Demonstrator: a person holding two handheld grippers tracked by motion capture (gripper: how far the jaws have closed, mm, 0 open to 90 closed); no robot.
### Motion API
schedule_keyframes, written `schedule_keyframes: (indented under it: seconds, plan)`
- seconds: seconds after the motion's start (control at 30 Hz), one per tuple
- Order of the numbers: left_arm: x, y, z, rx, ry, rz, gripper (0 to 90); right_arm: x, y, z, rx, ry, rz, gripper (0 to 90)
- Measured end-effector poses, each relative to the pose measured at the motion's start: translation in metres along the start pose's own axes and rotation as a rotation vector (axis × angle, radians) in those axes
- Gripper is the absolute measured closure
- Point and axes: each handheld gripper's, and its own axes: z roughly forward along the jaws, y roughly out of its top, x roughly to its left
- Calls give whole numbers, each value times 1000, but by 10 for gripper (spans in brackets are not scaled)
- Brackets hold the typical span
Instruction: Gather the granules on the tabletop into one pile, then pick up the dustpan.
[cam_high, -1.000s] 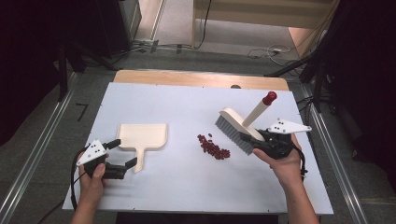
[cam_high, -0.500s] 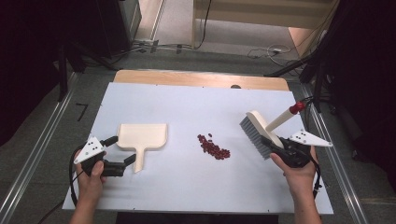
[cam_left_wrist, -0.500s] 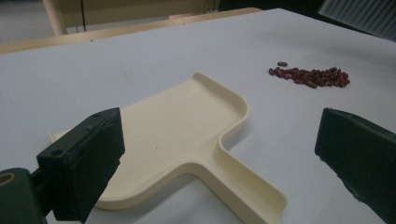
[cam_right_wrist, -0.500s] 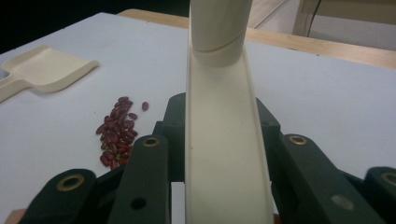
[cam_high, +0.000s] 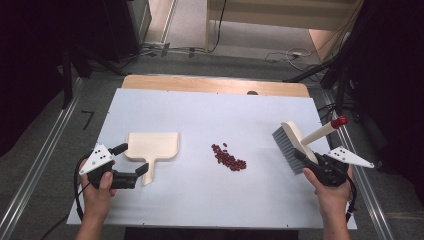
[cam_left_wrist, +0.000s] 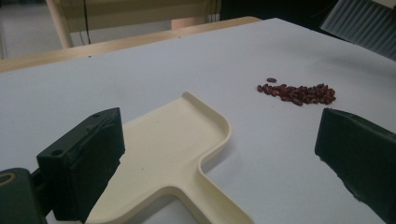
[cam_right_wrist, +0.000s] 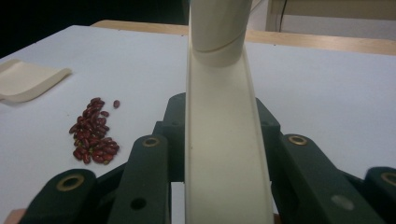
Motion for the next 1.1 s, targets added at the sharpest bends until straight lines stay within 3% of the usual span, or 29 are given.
schedule_keyframes:
  seconds: [0.27,0.37,0.47,0.63,0.93,1.1]
  plan:
    - [-10,7,9,74,39,-71,20,-1,-1,-1,-5,-1,4,654]
    - [-16,7,17,116,106,-91,97,0,-1,0,-5,0,4,654]
    - [-19,5,25,177,150,-129,123,1,-2,1,0,1,-2,654]
    - [-25,-1,33,252,203,-145,201,2,-3,2,3,6,-3,654]
    - [-24,-10,40,307,275,-153,307,5,-2,3,4,7,-10,654]
    - [-20,-16,42,317,282,-209,355,6,-2,4,9,6,-13,654]
